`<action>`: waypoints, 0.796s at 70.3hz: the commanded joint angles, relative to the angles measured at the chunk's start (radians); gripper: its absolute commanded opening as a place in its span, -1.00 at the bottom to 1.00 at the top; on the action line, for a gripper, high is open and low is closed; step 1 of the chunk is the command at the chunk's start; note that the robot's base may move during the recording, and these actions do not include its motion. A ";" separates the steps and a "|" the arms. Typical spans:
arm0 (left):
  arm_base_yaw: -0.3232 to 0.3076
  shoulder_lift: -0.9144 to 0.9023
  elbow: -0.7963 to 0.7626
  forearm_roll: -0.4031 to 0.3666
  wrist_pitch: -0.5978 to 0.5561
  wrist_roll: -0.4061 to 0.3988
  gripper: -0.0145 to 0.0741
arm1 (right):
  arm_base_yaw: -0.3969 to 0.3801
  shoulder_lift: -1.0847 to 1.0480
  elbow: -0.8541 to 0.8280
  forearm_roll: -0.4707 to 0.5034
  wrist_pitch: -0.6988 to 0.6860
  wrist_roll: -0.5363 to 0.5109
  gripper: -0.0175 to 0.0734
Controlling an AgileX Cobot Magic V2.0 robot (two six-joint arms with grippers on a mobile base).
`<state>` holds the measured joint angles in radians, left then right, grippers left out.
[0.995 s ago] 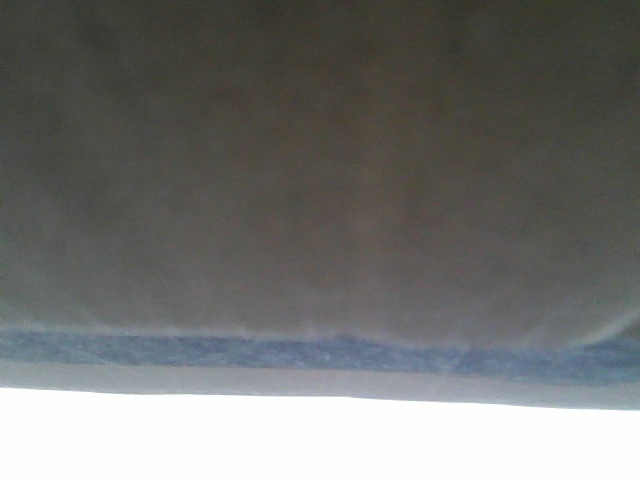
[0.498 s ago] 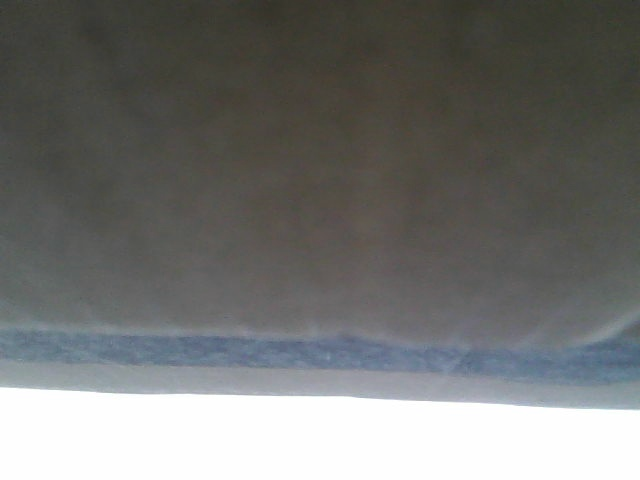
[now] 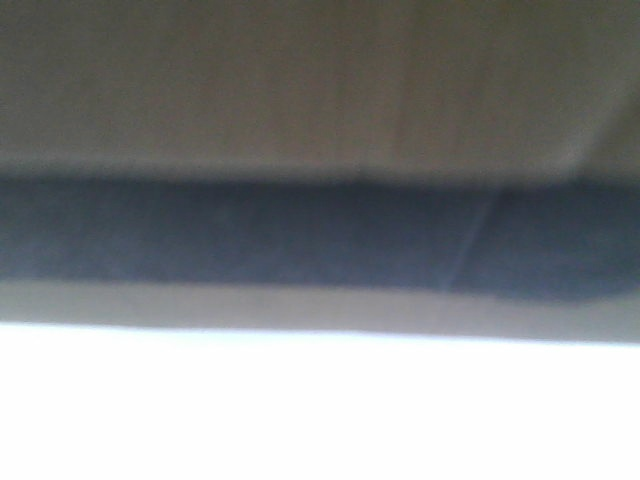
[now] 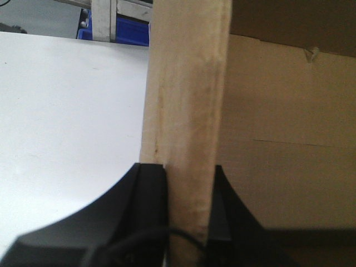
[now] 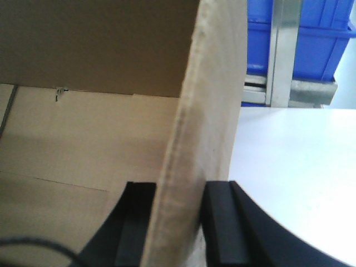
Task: Grab box from left shelf to table start
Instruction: 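Lower the held box with both grippers onto the white table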
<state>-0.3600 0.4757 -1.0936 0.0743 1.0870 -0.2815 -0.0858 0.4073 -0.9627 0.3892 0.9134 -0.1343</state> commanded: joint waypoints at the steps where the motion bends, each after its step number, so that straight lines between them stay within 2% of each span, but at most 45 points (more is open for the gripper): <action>1: -0.010 0.093 -0.089 0.017 -0.200 -0.039 -0.88 | -0.005 0.131 -0.090 -0.061 -0.128 -0.016 -0.49; 8: -0.010 0.194 -0.119 0.052 -0.218 -0.039 -0.88 | -0.005 0.260 -0.172 -0.061 -0.091 -0.016 -0.49; 16: -0.010 0.313 -0.123 0.054 -0.255 -0.039 -0.88 | -0.005 0.397 -0.231 -0.060 -0.071 -0.023 -0.49; 25: -0.006 0.446 -0.123 0.050 -0.263 -0.039 -0.88 | -0.004 0.519 -0.238 -0.018 -0.056 -0.127 -0.49; 41: 0.073 0.612 -0.123 0.034 -0.256 -0.039 -0.88 | -0.002 0.691 -0.237 0.001 -0.080 -0.159 -0.49; 56: 0.124 0.720 -0.123 0.022 -0.251 -0.039 -0.88 | 0.051 0.824 -0.237 0.000 -0.104 -0.190 -0.49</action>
<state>-0.2571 1.1903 -1.1721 0.0609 0.9466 -0.3090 -0.0530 1.2208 -1.1603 0.3428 0.8899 -0.2860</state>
